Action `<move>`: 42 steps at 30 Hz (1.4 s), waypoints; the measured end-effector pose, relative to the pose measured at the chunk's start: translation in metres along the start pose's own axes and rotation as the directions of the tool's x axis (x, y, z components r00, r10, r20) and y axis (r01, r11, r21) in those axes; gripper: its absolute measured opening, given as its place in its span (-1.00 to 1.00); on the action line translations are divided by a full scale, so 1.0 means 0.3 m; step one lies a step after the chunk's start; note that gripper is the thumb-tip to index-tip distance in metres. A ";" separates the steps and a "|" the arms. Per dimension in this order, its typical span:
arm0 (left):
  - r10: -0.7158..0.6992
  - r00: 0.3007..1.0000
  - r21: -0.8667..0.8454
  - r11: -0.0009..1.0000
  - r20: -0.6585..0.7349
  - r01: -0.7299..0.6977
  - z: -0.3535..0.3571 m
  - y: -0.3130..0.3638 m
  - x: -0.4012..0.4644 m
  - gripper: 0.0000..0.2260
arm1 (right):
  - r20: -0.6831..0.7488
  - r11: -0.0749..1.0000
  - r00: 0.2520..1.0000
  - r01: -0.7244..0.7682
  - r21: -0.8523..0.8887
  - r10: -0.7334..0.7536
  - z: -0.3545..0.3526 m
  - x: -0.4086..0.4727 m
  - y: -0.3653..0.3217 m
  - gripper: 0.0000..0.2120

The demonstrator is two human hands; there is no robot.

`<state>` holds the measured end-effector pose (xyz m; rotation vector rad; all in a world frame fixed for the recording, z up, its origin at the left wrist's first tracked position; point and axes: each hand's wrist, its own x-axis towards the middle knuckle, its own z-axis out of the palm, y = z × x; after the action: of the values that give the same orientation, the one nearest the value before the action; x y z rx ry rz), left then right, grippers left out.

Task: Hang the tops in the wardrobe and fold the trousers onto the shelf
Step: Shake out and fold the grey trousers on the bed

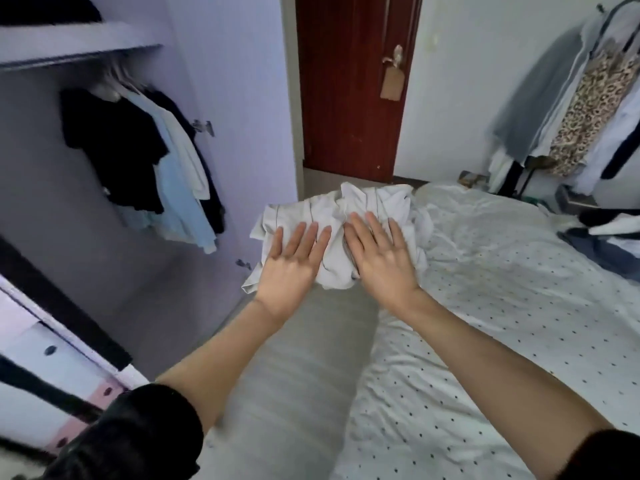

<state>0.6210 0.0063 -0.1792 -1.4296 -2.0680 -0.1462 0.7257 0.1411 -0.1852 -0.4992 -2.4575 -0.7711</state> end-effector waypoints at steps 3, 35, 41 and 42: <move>-0.006 0.999 0.144 0.990 -0.032 0.010 -0.046 -0.304 0.048 -0.44 | -0.100 0.999 0.995 0.016 -0.047 -0.021 -0.021 0.280 -0.149 -0.51; -0.421 0.868 0.700 0.536 -0.263 0.472 0.217 -2.060 1.103 -0.54 | -0.486 0.846 0.837 0.435 0.310 -0.252 0.389 2.630 -0.631 -0.34; -0.583 0.782 0.649 0.510 -0.223 0.565 0.338 -2.383 1.239 -0.47 | -0.494 0.799 0.803 0.519 0.303 -0.334 0.483 2.998 -0.769 -0.26; -0.596 0.774 0.635 0.517 -0.214 0.574 0.369 -2.439 1.259 -0.46 | -0.482 0.784 0.801 0.536 0.315 -0.354 0.510 3.057 -0.803 -0.24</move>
<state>-0.1544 0.0587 0.1144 -0.2464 -2.2122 0.3423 -0.1794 0.2207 0.1266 0.4157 -2.2617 -0.4028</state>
